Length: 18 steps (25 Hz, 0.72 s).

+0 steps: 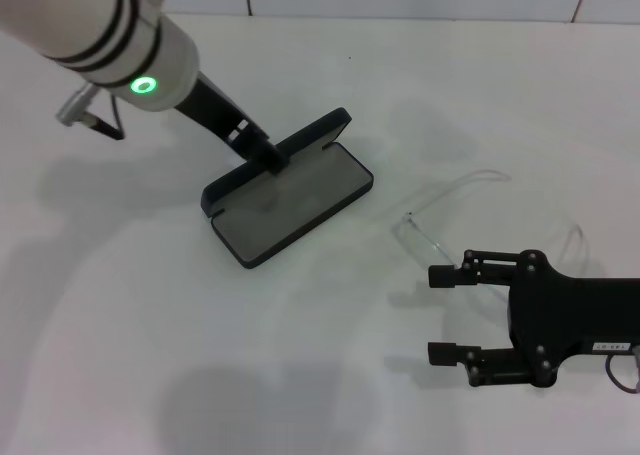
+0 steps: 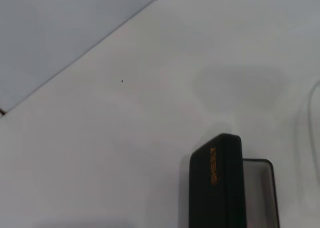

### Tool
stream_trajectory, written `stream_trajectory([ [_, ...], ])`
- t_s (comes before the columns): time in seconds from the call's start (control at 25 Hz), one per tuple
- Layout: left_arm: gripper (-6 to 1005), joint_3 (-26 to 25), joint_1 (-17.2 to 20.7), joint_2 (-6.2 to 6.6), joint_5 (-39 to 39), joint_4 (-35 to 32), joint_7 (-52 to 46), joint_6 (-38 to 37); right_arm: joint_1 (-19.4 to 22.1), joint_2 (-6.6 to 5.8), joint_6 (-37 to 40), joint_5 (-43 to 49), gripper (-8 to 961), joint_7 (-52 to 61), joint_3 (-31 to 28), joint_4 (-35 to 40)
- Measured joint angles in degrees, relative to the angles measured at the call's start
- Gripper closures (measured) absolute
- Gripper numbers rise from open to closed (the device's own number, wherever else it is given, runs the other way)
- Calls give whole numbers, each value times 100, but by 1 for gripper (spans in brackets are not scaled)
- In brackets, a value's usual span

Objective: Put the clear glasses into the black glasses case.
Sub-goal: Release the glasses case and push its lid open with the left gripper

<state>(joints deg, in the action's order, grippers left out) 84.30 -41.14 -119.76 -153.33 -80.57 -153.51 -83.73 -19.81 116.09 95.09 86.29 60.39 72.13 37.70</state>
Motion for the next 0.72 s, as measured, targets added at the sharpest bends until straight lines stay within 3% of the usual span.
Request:
stream_trajectory([
  [0.24, 134, 83, -364, 0, -49, 975, -32, 434, -23, 1, 0, -88, 240, -8, 6, -112],
  [0.72, 153, 182, -516, -23, -24, 1458, -99, 808, -101, -8, -66, -111, 242, -19, -20, -150],
])
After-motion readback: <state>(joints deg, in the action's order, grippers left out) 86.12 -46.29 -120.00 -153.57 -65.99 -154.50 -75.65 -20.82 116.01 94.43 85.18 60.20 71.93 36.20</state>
